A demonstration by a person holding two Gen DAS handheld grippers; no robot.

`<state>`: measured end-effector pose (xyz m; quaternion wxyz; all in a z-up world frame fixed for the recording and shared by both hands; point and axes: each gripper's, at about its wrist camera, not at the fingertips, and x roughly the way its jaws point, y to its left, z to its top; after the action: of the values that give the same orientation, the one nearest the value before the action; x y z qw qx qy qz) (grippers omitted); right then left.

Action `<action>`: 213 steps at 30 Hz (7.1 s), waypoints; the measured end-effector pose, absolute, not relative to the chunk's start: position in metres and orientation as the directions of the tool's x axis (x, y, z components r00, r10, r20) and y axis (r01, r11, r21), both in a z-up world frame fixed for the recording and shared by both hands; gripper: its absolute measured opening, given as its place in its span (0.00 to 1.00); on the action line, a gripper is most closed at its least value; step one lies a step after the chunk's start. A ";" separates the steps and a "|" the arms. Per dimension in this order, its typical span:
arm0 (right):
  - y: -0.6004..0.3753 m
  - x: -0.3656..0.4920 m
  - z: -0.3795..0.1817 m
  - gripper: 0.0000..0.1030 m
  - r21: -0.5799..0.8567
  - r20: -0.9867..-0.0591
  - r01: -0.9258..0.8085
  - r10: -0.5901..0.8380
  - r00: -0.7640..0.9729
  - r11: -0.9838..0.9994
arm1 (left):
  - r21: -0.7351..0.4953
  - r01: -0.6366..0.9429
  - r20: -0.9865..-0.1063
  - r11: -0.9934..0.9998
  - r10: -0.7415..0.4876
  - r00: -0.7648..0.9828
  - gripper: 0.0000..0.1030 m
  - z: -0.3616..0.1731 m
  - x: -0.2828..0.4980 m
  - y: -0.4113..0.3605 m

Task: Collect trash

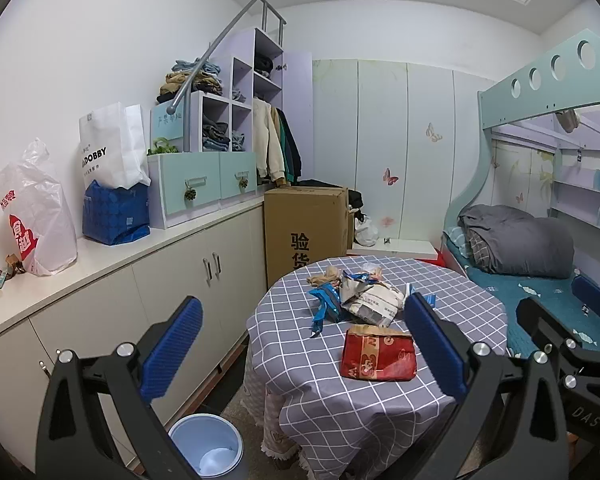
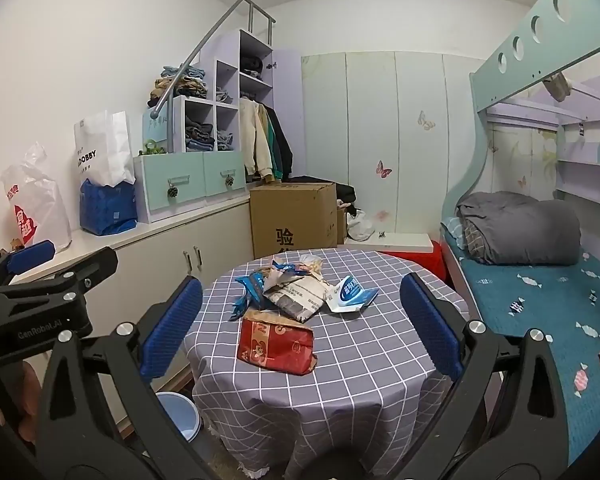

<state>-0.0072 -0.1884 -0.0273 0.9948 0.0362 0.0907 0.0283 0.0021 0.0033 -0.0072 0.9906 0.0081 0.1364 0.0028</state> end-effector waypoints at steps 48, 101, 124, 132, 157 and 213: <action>-0.185 -0.006 -0.034 0.94 0.085 -0.213 -0.068 0.084 0.973 0.994 | 0.024 -0.004 -0.289 1.000 0.011 0.957 0.96 -0.017 0.006 -0.002; -0.184 0.003 -0.041 0.94 0.108 -0.268 -0.082 0.108 0.957 0.991 | 0.052 -0.016 -0.351 0.999 0.034 0.936 0.96 -0.035 0.022 -0.001; -0.225 0.125 -0.138 0.94 0.325 -0.502 -0.057 0.223 0.835 0.944 | 0.038 -0.041 -0.630 0.998 0.055 0.774 0.96 -0.123 0.131 0.002; -0.190 0.184 -0.161 0.94 0.343 -0.551 -0.133 0.314 0.774 0.930 | -0.018 -0.140 -0.672 0.990 0.092 0.735 0.96 -0.137 0.155 0.036; -0.205 0.214 -0.166 0.45 0.380 -0.462 -0.183 0.358 0.811 0.906 | -0.053 0.015 -0.701 0.998 -0.048 0.711 0.96 -0.167 0.260 0.021; 0.178 0.298 -0.336 0.48 0.342 -0.760 -0.514 0.553 0.342 0.787 | -0.173 -0.523 -0.887 0.834 0.098 0.450 0.00 -0.347 0.224 0.338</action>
<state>0.2982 0.1779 -0.3364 0.8189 0.0209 0.4722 0.3257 0.2243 0.3376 -0.3472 0.8234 -0.2173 0.4891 0.1888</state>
